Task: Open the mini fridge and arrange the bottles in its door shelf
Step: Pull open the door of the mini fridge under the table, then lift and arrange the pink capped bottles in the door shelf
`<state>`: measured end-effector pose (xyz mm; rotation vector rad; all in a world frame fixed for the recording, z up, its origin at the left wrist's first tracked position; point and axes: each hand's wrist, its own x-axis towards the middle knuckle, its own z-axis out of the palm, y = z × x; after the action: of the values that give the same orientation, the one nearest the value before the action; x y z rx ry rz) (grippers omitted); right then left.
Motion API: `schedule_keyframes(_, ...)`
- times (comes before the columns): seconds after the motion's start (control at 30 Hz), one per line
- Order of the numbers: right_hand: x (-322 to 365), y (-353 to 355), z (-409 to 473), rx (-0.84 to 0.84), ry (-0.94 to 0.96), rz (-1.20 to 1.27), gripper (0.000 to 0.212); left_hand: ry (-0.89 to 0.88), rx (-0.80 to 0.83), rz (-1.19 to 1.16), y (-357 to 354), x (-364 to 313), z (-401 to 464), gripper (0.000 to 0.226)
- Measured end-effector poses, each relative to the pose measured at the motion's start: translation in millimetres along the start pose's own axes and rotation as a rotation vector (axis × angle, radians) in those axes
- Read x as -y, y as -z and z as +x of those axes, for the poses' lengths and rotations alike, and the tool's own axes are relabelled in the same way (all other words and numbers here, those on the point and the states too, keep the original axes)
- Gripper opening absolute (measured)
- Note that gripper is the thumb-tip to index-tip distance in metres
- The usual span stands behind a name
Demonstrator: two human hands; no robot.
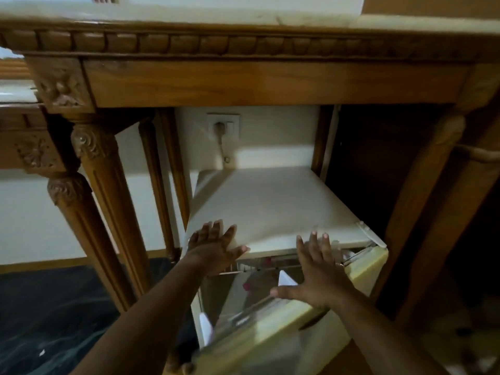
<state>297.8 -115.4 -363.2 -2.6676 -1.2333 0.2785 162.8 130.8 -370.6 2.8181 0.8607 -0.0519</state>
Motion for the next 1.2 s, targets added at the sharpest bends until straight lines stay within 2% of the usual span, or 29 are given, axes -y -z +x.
schedule_keyframes(0.13, -22.2, -3.2, -38.7, -0.096, -0.065, -0.076, 0.142, 0.025, -0.007, 0.011, -6.8, -17.4, 11.5, 0.093)
schedule_keyframes(0.37, -79.5, 3.0, -114.3, -0.158, -0.321, -0.131, 0.134, -0.253, -0.073, 0.151, -19.2, -122.7, 44.4, 0.084)
schedule_keyframes(0.67, -140.6, 3.1, -162.8, -0.312, -0.674, -0.220, 0.131, -0.334, -0.120, 0.208, -23.9, -182.5, 61.5, 0.090)
schedule_keyframes(0.9, -183.7, -0.8, -149.3, -0.374, -0.735, -0.326, 0.131, -0.326, -0.177, 0.155, -33.5, -212.9, 79.6, 0.083)
schedule_keyframes(1.03, -195.7, 9.5, -141.9, -0.306, -0.748, -0.304, 0.128, -0.351, -0.241, 0.199, -31.8, -210.9, 82.4, 0.081)
schedule_keyframes(1.2, -197.8, 12.2, -128.8, -0.405, -0.748, -0.238, 0.128, -0.324, -0.254, 0.181, -29.9, -210.0, 82.0, 0.081)
